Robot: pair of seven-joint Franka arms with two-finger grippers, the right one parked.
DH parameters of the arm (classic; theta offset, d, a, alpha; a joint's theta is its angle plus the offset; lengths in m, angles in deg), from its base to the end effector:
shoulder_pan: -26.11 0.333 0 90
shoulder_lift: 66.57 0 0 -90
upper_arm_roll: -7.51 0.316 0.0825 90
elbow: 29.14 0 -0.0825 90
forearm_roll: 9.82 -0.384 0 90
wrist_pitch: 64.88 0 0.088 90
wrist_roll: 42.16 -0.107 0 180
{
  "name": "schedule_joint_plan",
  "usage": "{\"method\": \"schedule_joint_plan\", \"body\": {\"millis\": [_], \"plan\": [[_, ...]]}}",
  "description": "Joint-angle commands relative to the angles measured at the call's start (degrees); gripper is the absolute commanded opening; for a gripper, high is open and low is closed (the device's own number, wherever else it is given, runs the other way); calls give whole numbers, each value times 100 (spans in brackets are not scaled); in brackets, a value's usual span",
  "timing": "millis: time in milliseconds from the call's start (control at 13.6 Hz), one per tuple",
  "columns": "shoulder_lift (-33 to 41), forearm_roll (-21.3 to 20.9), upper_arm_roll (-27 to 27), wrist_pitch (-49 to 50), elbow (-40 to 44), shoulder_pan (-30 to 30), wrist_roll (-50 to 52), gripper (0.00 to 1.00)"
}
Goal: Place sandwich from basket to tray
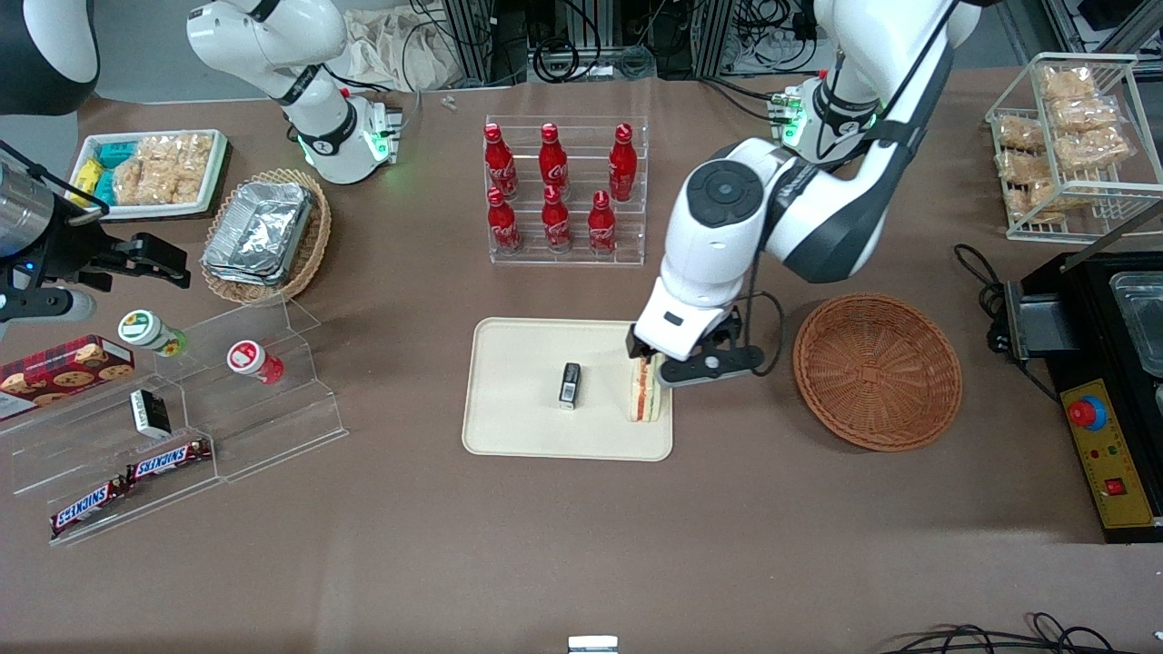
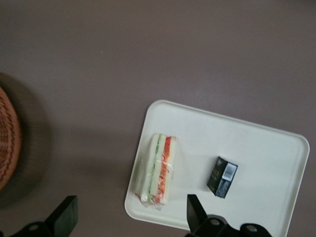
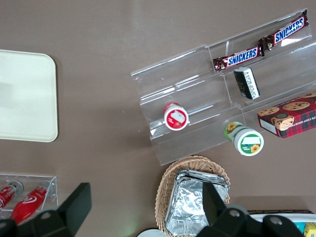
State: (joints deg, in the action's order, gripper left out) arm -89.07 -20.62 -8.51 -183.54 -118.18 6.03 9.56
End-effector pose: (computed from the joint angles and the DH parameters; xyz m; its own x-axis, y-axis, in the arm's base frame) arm 0.5730 -0.3742 0.4425 0.9648 0.2219 0.1411 0.2146 -0.9745 0.0650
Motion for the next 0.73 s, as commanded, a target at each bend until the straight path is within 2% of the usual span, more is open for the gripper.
{"method": "schedule_joint_plan", "body": {"millis": [0, 220, 513, 660], "plan": [[210, 341, 309, 237, 53, -13, -90, 99], [403, 1087, 826, 930, 439, -13, -959, 99], [807, 1519, 1565, 1581, 511, -13, -1785, 99], [1018, 1607, 1838, 1994, 502, -22, -2242, 99]]}}
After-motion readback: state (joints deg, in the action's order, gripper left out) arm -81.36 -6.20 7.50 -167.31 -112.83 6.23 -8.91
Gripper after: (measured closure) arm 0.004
